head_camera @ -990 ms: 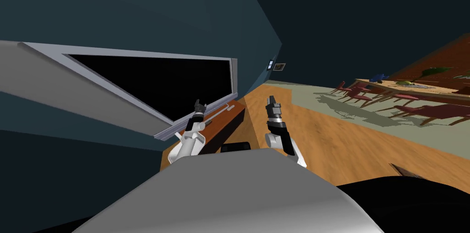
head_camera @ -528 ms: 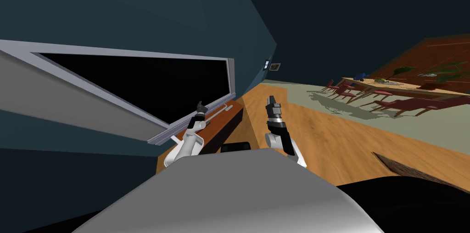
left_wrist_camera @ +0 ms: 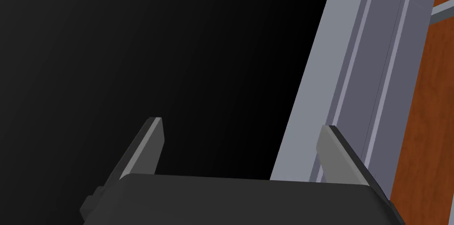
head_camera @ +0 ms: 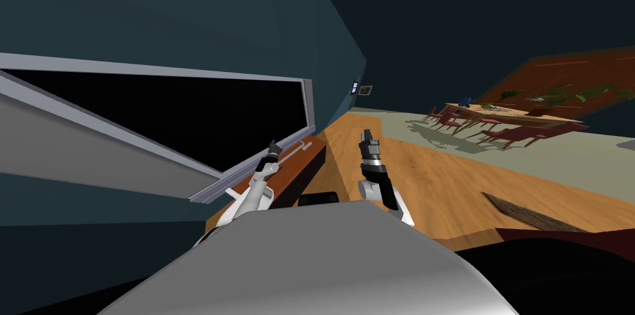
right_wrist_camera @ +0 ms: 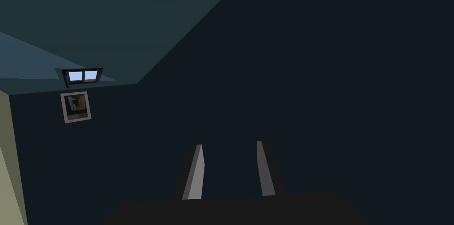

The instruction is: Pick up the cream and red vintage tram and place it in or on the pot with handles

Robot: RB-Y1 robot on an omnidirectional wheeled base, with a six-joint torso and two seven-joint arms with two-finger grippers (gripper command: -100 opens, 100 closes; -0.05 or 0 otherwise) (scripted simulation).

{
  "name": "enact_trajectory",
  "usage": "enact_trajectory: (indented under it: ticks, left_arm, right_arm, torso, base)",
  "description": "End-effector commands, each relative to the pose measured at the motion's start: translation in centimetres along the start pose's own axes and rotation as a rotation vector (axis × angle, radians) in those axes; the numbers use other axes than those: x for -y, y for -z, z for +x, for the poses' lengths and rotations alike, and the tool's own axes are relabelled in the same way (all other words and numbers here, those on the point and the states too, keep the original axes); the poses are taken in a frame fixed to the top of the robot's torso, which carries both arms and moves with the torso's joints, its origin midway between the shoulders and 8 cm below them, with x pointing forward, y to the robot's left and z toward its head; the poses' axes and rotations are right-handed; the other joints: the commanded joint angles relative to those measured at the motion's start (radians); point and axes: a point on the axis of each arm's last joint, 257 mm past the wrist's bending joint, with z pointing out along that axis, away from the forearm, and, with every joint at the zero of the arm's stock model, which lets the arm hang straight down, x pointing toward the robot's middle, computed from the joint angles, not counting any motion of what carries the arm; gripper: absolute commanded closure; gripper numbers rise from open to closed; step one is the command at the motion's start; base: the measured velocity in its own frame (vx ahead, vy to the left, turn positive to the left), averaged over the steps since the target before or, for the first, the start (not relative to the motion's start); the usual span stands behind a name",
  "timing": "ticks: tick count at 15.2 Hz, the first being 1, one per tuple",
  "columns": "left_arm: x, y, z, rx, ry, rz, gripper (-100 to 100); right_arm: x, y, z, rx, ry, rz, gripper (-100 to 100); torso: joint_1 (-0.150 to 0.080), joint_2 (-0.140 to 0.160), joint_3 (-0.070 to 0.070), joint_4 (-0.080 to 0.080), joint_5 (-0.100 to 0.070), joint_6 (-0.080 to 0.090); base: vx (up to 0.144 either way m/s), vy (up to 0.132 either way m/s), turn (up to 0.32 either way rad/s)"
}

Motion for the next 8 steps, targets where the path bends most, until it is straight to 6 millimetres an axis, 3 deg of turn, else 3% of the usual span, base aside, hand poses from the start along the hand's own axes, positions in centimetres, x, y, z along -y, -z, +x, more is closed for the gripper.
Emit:
enact_trajectory:
  ticks: [1,3,8]
  left_arm:
    - [-1.9,-0.2,-1.2,0.028,0.016,-0.052,-100]
    - [-2.5,-0.8,-1.6,0.037,0.033,-0.082,-100]
    - [-6.2,-0.4,-4.4,0.096,0.047,-0.172,-100]
  right_arm:
    - [0.0,0.0,0.0,0.0,0.0,0.0,0]
    - [0.0,0.0,0.0,0.0,0.0,0.0,0]
    - [0.0,0.0,0.0,0.0,0.0,0.0,0]
  torso:
    - [0.0,0.0,0.0,0.0,0.0,0.0]
    - [0.0,0.0,0.0,0.0,0.0,-0.001]
    - [0.001,0.0,0.0,0.0,0.0,0.0]
  base:
    - [-0.019,0.016,-0.148]
    - [-0.019,0.016,-0.095]
    - [-0.023,0.026,-0.104]
